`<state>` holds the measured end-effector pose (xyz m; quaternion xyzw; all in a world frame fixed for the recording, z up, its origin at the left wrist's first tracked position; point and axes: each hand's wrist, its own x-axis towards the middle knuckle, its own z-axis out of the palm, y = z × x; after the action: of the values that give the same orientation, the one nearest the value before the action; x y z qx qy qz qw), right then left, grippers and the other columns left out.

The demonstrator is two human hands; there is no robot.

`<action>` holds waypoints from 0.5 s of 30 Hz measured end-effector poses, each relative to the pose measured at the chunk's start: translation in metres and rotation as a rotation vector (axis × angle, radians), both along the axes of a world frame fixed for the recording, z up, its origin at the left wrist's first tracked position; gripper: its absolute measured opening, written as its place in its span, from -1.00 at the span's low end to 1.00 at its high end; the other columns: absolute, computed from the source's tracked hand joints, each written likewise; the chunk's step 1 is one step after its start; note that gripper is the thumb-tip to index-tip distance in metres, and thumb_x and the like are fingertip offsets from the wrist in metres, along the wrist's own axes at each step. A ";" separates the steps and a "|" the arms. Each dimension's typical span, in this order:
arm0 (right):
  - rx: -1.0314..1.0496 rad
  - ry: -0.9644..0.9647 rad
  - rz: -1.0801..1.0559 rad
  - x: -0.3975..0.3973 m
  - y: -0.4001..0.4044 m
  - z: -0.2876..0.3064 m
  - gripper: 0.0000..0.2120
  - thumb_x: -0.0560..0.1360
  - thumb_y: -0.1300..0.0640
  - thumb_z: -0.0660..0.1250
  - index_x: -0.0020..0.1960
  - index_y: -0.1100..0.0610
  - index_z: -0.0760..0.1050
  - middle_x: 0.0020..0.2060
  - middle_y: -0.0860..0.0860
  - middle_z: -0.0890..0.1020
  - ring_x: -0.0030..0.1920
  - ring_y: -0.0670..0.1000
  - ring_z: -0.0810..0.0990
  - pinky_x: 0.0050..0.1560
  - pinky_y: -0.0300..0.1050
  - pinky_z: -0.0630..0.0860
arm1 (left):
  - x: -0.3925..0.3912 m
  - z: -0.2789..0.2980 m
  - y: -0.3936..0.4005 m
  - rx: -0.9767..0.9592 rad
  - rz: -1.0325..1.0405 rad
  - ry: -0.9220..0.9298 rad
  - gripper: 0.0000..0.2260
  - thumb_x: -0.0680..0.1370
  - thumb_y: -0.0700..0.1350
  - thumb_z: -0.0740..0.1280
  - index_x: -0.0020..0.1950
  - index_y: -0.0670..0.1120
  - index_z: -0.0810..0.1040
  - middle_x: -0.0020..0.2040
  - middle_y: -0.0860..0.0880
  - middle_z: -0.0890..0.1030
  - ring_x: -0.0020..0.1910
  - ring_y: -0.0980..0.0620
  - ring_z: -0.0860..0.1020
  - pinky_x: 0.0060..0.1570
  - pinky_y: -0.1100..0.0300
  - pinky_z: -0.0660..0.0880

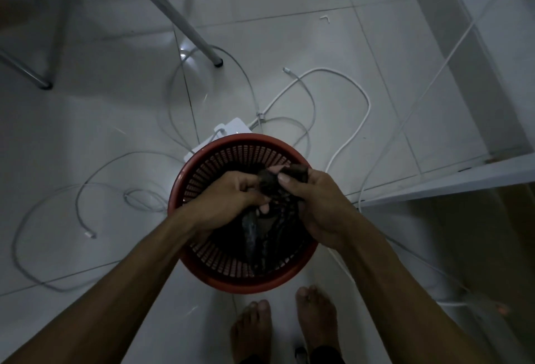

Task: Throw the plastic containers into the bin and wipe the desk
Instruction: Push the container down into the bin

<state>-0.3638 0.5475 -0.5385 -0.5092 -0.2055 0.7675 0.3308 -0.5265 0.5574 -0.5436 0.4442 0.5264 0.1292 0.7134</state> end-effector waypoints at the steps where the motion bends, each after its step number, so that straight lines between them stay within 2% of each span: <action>1: 0.051 -0.029 0.081 0.004 0.000 0.002 -0.80 0.54 0.30 0.21 0.10 0.31 0.53 -0.10 0.30 0.62 -0.12 0.22 0.61 -0.07 -0.03 0.60 | -0.002 0.000 0.002 -0.021 -0.011 -0.011 -0.83 0.56 -0.22 0.25 -0.08 -0.29 0.58 -0.23 -0.12 0.64 -0.20 -0.05 0.60 -0.06 0.12 0.53; 3: 0.177 -0.199 0.266 0.009 0.003 0.006 -0.82 0.54 0.27 0.22 0.06 0.24 0.57 -0.05 0.23 0.65 -0.03 0.15 0.63 0.05 -0.03 0.57 | -0.003 0.000 0.007 -0.034 -0.033 0.010 -0.82 0.56 -0.20 0.24 -0.01 -0.29 0.57 -0.15 -0.20 0.64 -0.16 -0.09 0.62 -0.07 0.13 0.55; 4: 0.262 -0.341 0.375 0.010 0.004 0.008 -0.83 0.54 0.24 0.24 0.03 0.18 0.60 -0.04 0.14 0.65 0.00 0.08 0.63 0.08 -0.05 0.56 | -0.003 0.000 0.008 -0.039 -0.027 0.025 -0.84 0.55 -0.22 0.24 -0.02 -0.26 0.58 -0.16 -0.19 0.63 -0.19 -0.05 0.61 -0.13 0.20 0.56; 6: 0.450 -0.630 0.571 0.008 0.006 0.008 -0.85 0.51 0.22 0.28 -0.01 0.12 0.62 -0.04 0.01 0.61 0.01 -0.04 0.58 0.08 -0.19 0.50 | -0.002 0.000 0.009 -0.044 0.002 0.044 -0.87 0.54 -0.27 0.23 -0.06 -0.23 0.58 -0.25 -0.13 0.59 -0.30 0.07 0.55 -0.25 0.33 0.51; 8: 0.649 -0.849 0.651 0.003 0.003 0.000 -0.87 0.47 0.28 0.32 -0.04 0.16 0.61 -0.05 -0.02 0.51 -0.02 -0.06 0.50 0.02 -0.33 0.42 | -0.003 0.000 0.008 -0.033 0.019 0.059 -0.86 0.55 -0.26 0.23 -0.10 -0.23 0.58 -0.30 -0.08 0.55 -0.31 0.08 0.50 -0.25 0.32 0.48; 11: 0.862 -1.061 0.569 0.000 -0.007 -0.012 -0.80 0.39 0.35 0.31 -0.03 0.18 0.60 -0.08 0.02 0.47 -0.08 -0.06 0.45 -0.06 -0.45 0.33 | -0.005 0.005 0.006 -0.044 0.060 0.022 -0.83 0.57 -0.21 0.21 -0.05 -0.21 0.59 -0.26 -0.11 0.60 -0.24 0.00 0.55 -0.19 0.29 0.53; 13: 0.924 -1.140 0.451 -0.001 -0.011 -0.016 -0.79 0.34 0.33 0.32 -0.04 0.19 0.56 -0.13 0.06 0.53 -0.14 -0.03 0.48 -0.11 -0.44 0.33 | -0.005 0.004 0.004 -0.070 0.071 -0.016 -0.78 0.58 -0.17 0.18 0.07 -0.18 0.59 -0.11 -0.18 0.65 -0.13 -0.10 0.61 -0.18 0.31 0.56; 15: 0.965 -1.169 0.365 -0.006 -0.013 -0.016 -0.85 0.32 0.35 0.33 -0.13 0.20 0.50 -0.21 0.07 0.54 -0.21 -0.01 0.49 -0.20 -0.37 0.37 | -0.007 0.008 0.007 -0.119 0.078 -0.045 -0.70 0.61 -0.08 0.10 0.10 -0.15 0.59 -0.05 -0.19 0.66 -0.04 -0.13 0.62 -0.19 0.28 0.59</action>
<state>-0.3703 0.5346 -0.5543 -0.5889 -0.7383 0.2425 0.2222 -0.5339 0.5640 -0.5357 0.3771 0.5337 0.1355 0.7447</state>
